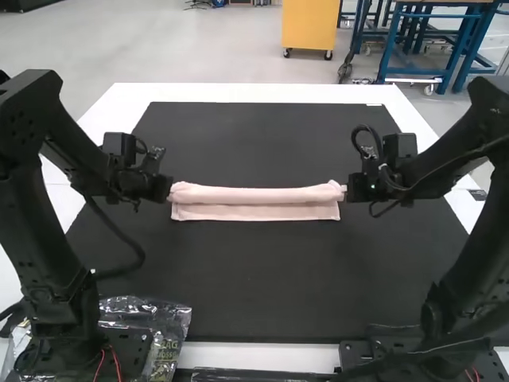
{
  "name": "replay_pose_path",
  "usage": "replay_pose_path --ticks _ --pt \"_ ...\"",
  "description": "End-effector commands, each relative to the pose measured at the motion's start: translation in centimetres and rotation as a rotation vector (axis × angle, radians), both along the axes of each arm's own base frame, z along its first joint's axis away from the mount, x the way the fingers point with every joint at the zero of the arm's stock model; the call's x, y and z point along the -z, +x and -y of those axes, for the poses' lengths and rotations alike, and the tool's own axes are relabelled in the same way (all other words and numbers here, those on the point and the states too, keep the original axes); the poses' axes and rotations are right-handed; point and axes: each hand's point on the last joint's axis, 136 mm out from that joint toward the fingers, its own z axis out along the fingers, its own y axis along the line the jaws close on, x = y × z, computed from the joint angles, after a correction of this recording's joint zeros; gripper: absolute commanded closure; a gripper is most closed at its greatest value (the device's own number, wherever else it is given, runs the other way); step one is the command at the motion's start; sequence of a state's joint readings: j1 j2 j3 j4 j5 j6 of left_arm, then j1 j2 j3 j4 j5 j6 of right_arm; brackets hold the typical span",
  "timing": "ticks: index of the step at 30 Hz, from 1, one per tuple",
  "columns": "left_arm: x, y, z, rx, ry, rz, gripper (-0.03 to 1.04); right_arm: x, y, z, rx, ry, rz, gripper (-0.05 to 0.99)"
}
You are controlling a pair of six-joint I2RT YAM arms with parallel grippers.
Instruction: Fold the towel.
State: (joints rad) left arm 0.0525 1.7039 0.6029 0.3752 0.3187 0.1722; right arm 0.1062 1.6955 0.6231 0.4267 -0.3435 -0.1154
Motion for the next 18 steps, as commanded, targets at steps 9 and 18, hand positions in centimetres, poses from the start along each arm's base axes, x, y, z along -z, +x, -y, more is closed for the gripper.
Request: replay_pose_path --ticks 9,18 --pt "1.6 -2.6 -0.6 -0.006 0.026 -0.020 0.99 2.6 -3.5 0.4 -0.007 0.004 -0.077 0.93" --pt "1.2 -2.4 -1.7 -0.047 0.001 0.019 0.03 1.0 -1.7 1.2 0.033 0.021 -0.048 0.02"
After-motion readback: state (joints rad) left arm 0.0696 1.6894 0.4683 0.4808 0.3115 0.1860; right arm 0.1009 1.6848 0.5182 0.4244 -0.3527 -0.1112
